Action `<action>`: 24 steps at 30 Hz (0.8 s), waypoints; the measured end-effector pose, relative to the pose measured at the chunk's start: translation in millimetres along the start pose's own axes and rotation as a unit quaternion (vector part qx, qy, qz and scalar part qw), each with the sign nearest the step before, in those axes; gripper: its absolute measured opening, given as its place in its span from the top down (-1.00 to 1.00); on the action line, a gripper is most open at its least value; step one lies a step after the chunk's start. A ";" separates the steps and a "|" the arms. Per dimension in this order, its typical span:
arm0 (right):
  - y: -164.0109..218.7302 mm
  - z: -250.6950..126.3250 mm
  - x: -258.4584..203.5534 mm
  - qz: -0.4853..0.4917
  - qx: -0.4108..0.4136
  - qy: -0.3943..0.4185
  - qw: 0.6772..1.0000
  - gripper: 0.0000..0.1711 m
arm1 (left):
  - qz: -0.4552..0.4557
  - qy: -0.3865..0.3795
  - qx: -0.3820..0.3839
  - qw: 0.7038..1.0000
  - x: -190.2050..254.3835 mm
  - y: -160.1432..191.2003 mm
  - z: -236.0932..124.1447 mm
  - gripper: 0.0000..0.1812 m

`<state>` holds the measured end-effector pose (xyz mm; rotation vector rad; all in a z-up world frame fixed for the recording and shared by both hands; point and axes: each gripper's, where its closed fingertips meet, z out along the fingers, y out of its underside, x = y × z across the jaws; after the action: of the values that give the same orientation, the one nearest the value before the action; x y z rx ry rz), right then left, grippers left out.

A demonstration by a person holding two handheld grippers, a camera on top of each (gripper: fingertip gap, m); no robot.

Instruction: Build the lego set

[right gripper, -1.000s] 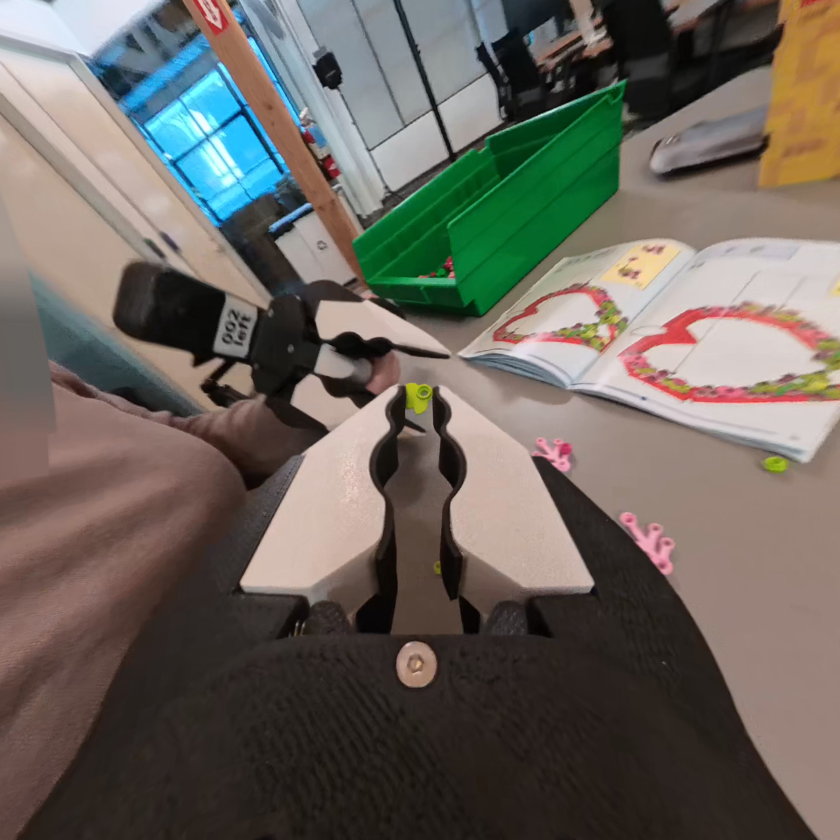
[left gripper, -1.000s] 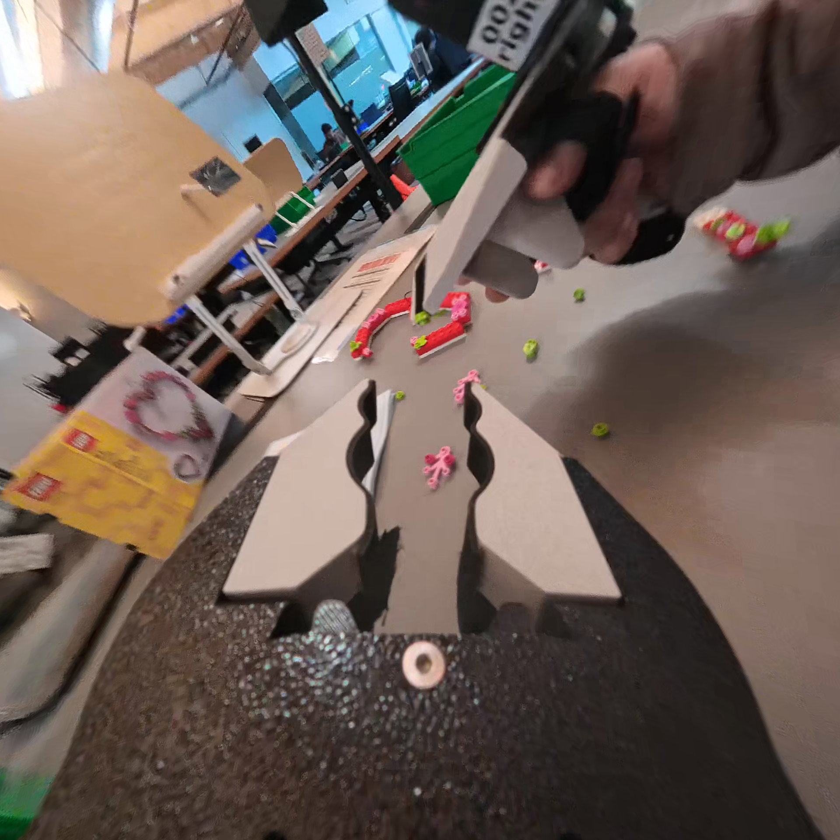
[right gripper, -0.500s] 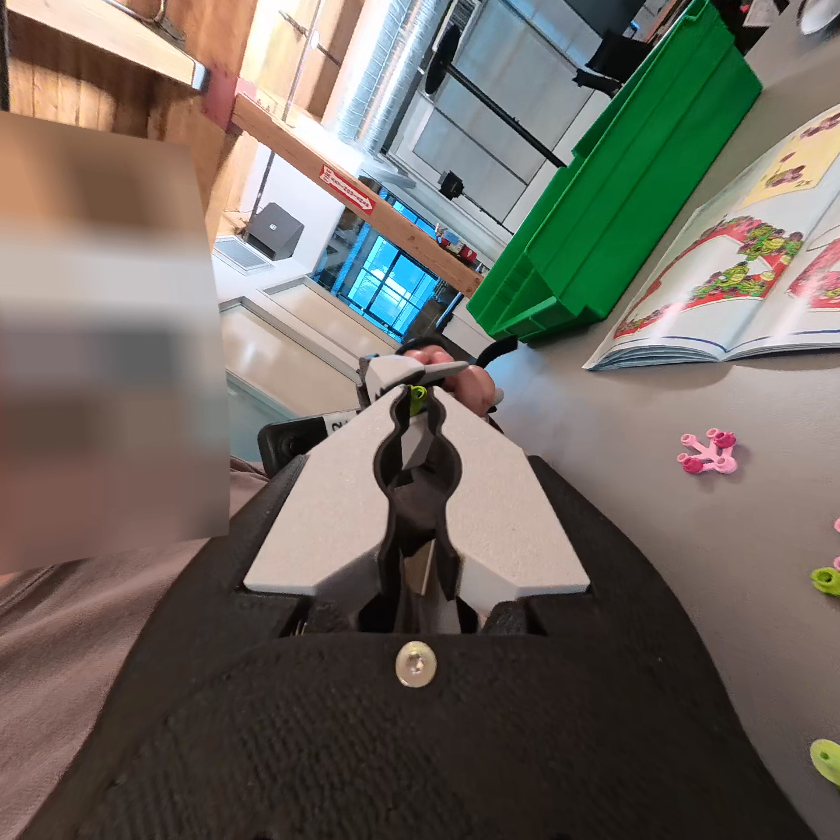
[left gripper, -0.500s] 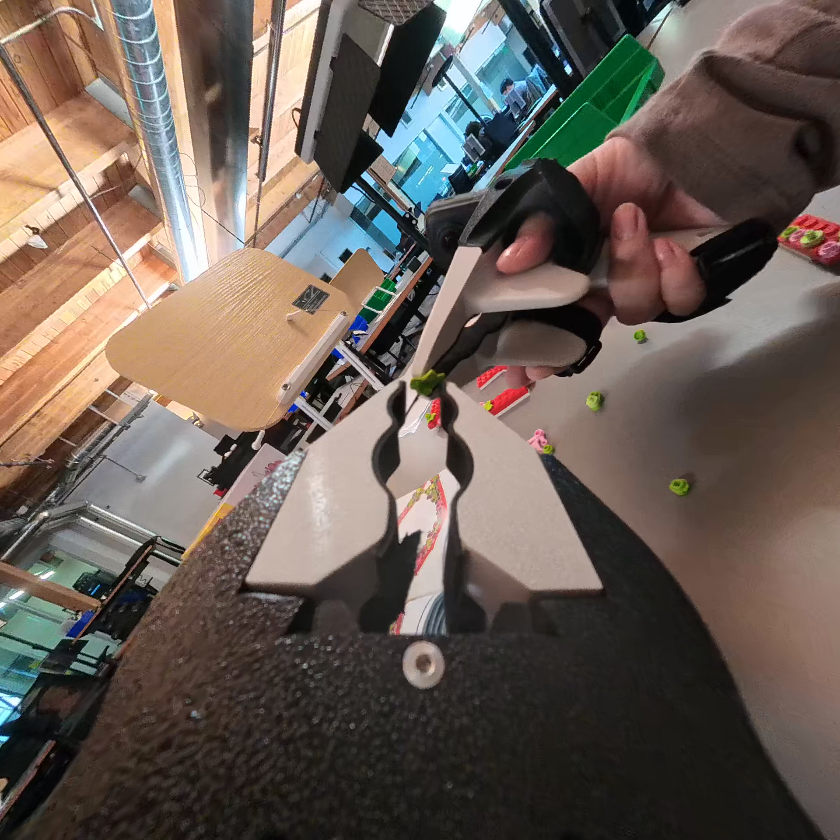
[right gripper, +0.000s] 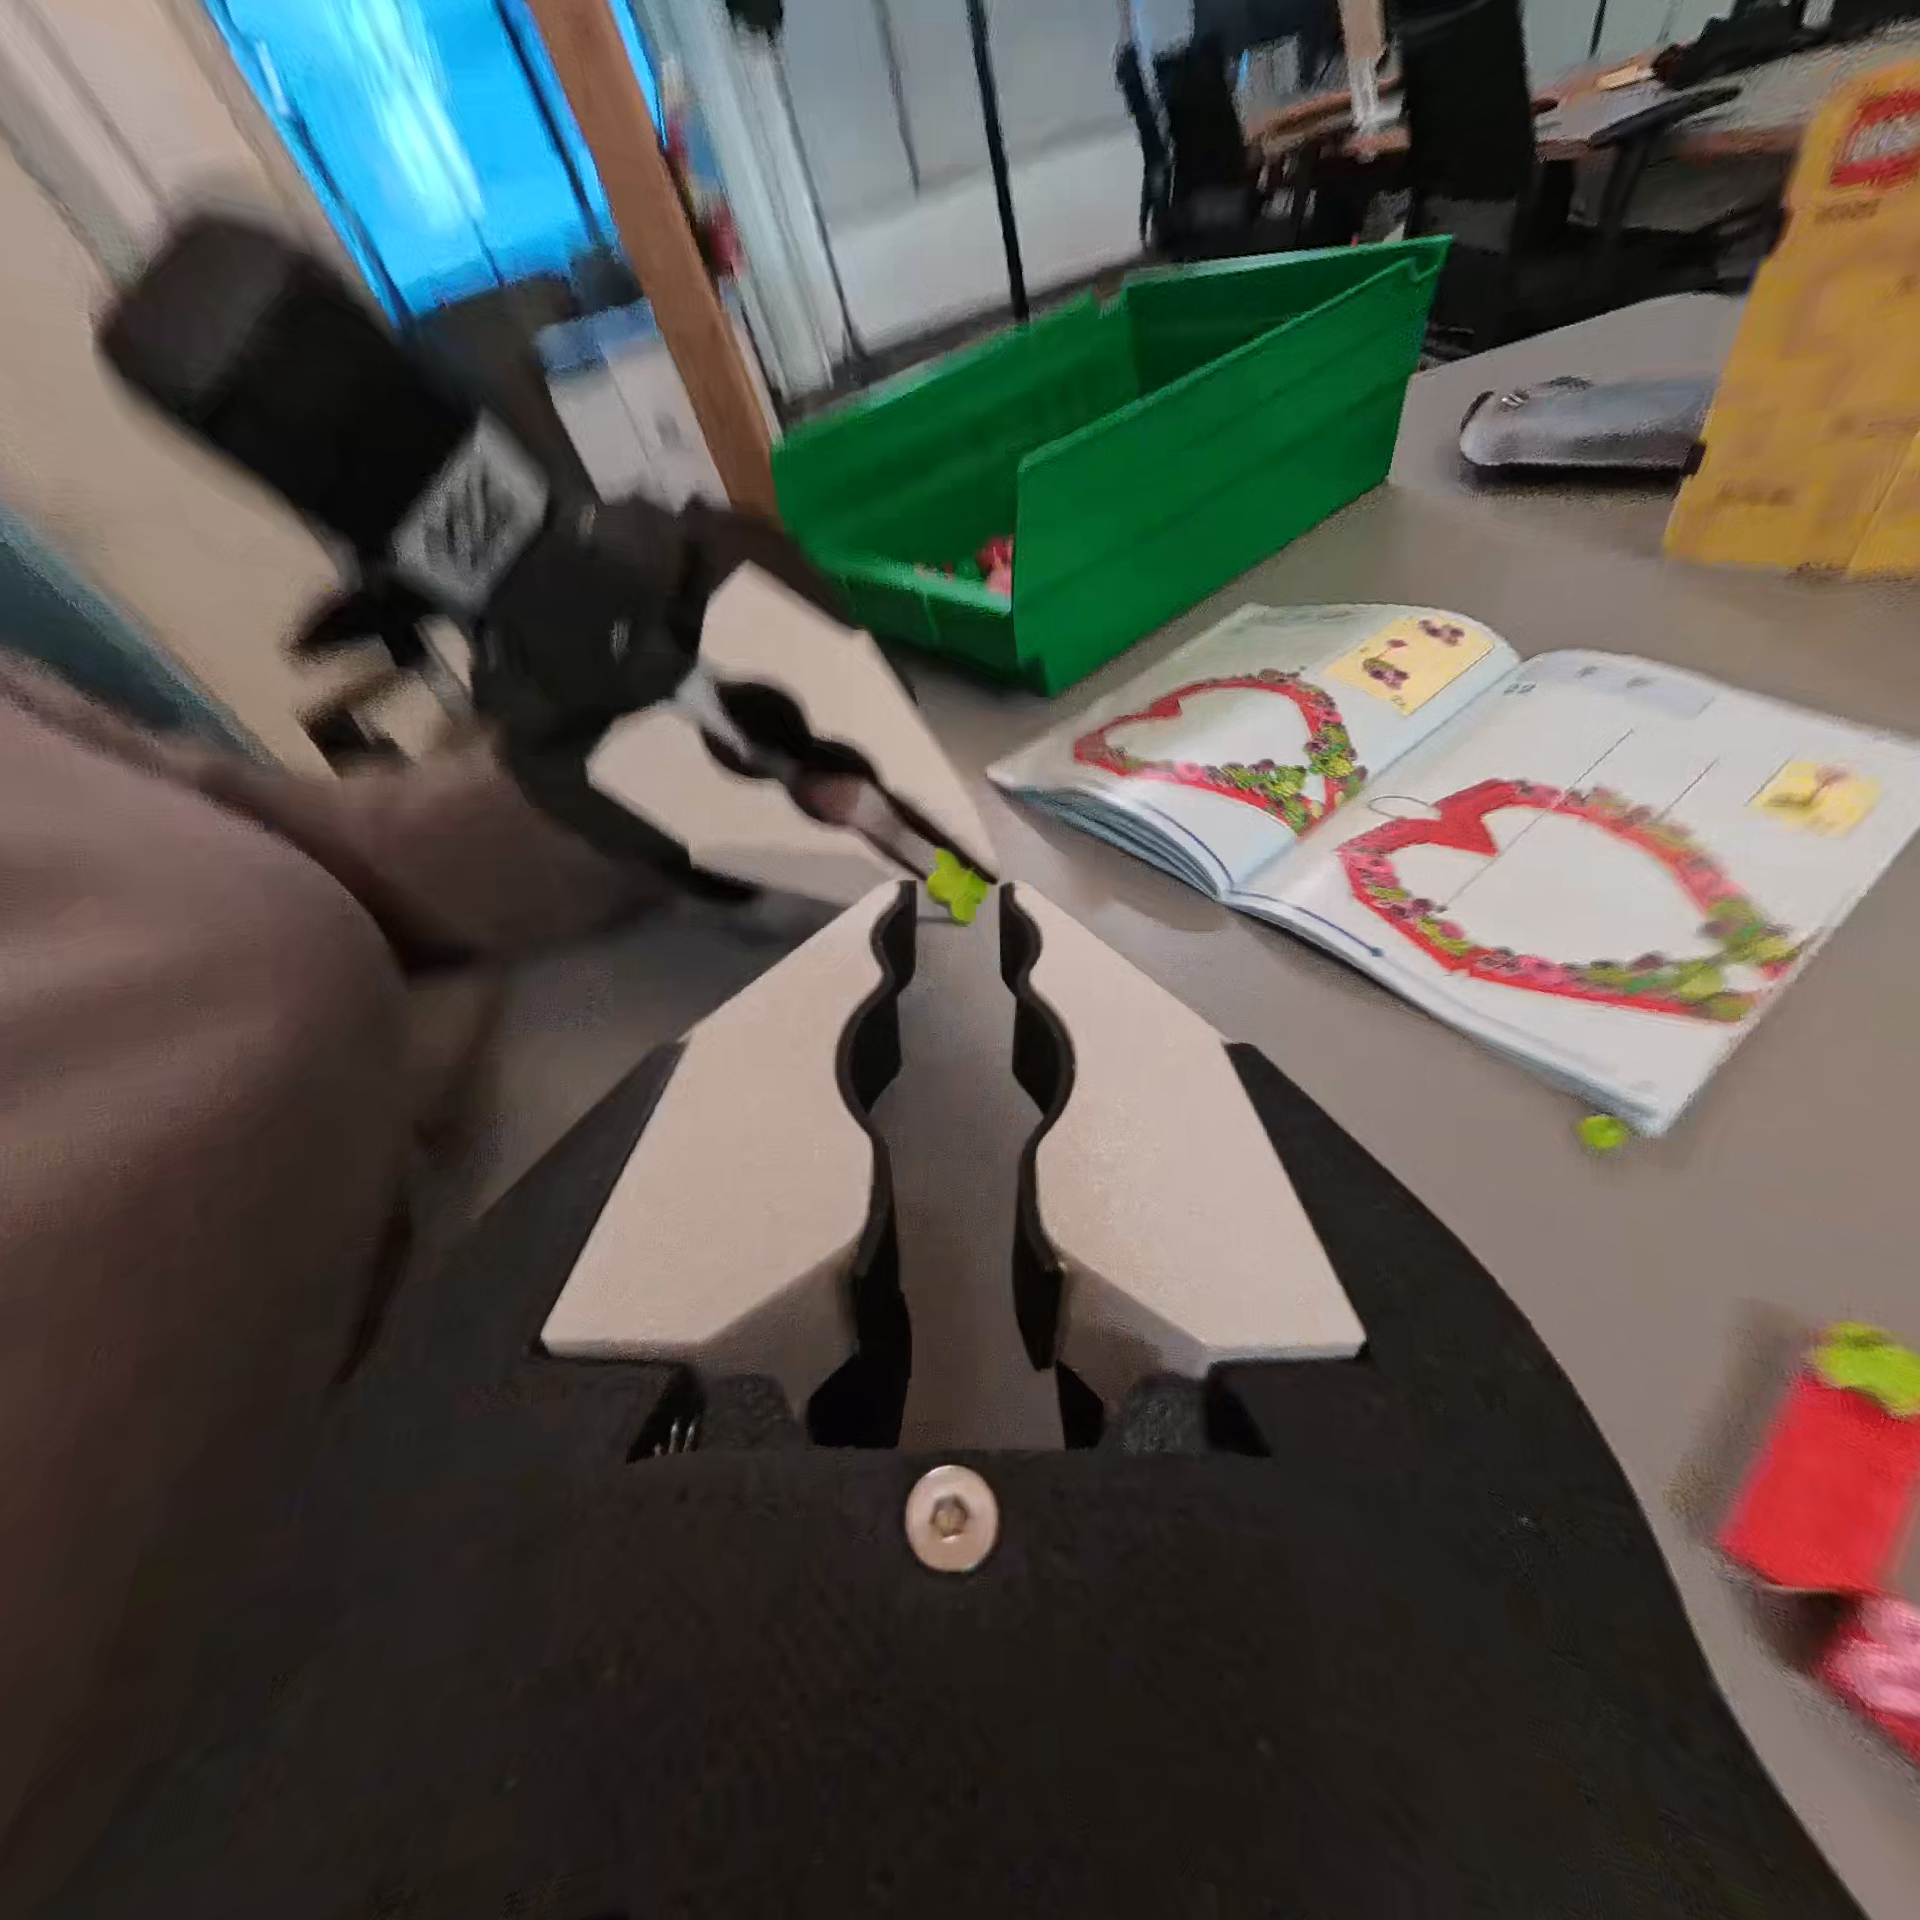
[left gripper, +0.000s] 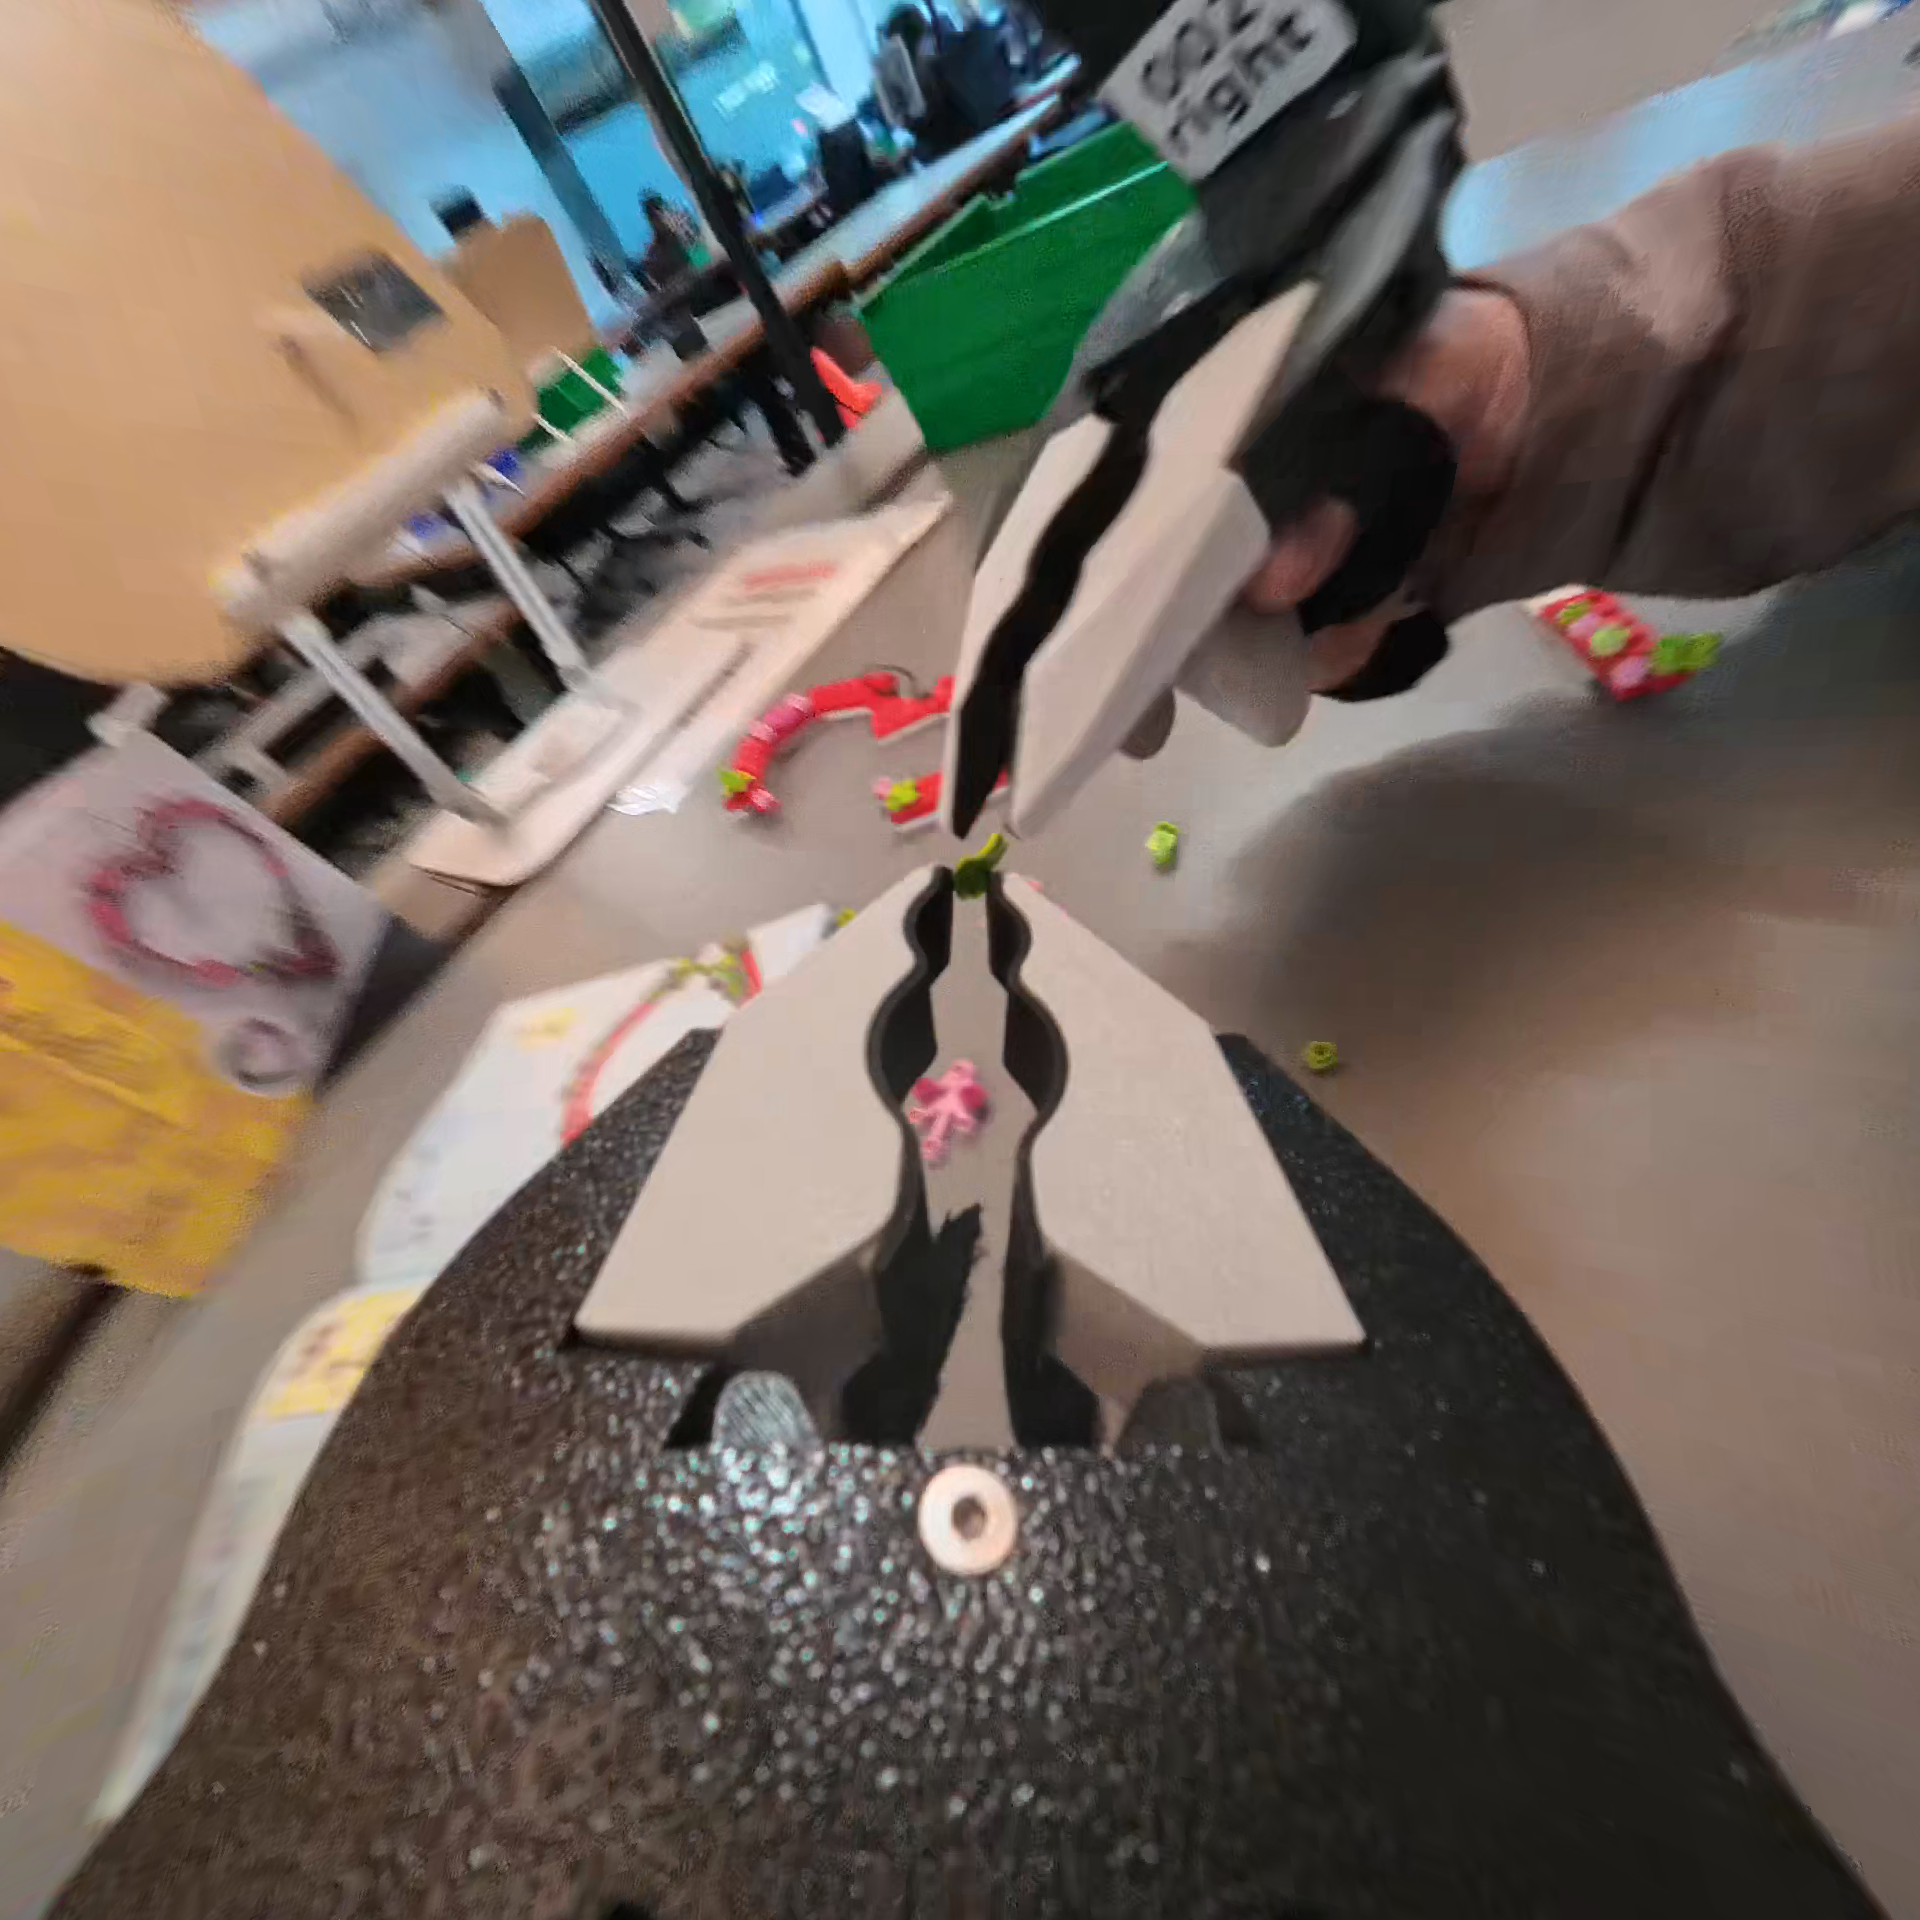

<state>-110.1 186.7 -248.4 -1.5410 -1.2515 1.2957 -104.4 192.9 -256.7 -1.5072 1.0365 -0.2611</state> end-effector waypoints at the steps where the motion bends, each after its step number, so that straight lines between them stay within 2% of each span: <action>1: 6.0 0.3 -1.5 -0.052 -0.029 0.009 0.998 0.87 | -0.029 0.023 -0.006 0.999 2.6 2.4 1.1 0.95; 4: 15.1 0.9 -2.2 -0.137 -0.079 0.030 0.987 0.93 | -0.078 0.064 -0.027 0.995 6.8 8.3 2.7 0.96; 13: 21.1 3.7 0.5 -0.191 -0.115 0.049 0.974 0.97 | -0.070 0.081 -0.065 0.992 13.4 19.6 6.0 0.95; 20: 27.3 5.6 1.1 -0.178 -0.125 0.049 0.975 1.00 | -0.071 0.086 -0.075 0.991 15.6 23.7 7.0 0.95; 24: 22.8 6.3 2.1 -0.088 -0.086 0.043 0.991 1.00 | -0.083 0.085 -0.065 0.991 12.5 22.0 5.6 0.95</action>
<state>-111.5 183.1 -271.9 -1.5482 -1.4390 1.0209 -103.2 190.5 -282.5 -1.7158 1.0805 -0.4540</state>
